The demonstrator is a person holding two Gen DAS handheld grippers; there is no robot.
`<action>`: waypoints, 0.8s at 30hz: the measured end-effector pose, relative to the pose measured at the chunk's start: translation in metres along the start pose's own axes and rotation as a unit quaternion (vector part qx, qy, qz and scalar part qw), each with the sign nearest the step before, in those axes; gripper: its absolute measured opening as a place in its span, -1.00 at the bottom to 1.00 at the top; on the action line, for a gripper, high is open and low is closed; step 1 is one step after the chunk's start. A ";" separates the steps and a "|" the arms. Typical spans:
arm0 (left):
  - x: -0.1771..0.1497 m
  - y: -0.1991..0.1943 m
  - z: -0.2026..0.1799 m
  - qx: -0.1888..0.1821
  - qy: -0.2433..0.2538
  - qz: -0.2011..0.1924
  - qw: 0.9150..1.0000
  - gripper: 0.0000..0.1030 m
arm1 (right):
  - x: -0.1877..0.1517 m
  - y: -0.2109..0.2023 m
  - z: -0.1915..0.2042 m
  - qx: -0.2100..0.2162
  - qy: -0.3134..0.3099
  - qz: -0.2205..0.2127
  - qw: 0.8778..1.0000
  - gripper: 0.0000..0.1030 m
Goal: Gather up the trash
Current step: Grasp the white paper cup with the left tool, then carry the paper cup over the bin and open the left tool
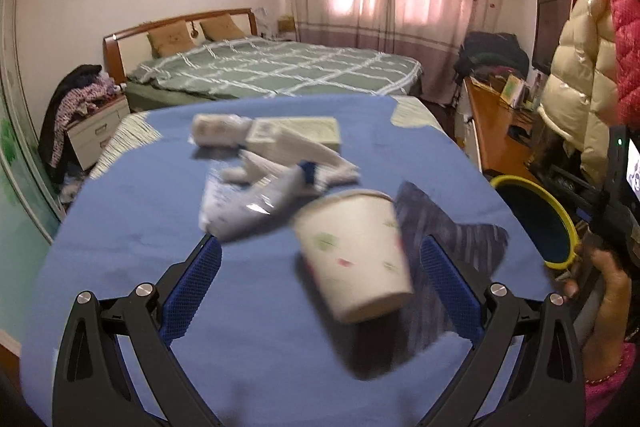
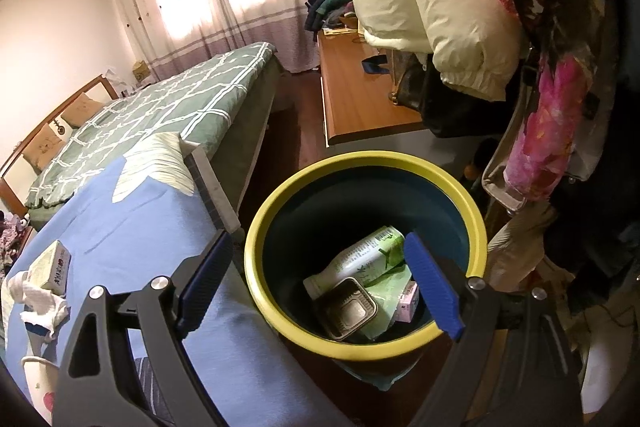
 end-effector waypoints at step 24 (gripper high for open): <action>-0.014 0.053 -0.029 -0.031 -0.008 0.062 0.998 0.25 | -0.001 -0.005 0.006 0.037 -0.002 -0.002 0.999 0.63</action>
Point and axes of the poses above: each gripper's, at about its wrist camera, not at the fingertips, and y roughly the way its jaws point, z to its left, x to its top, the point moved 6 cm from there along y, roughly the way its jaws point, and after that the axes turned 8 degrees about y, right-handed, at the moved point
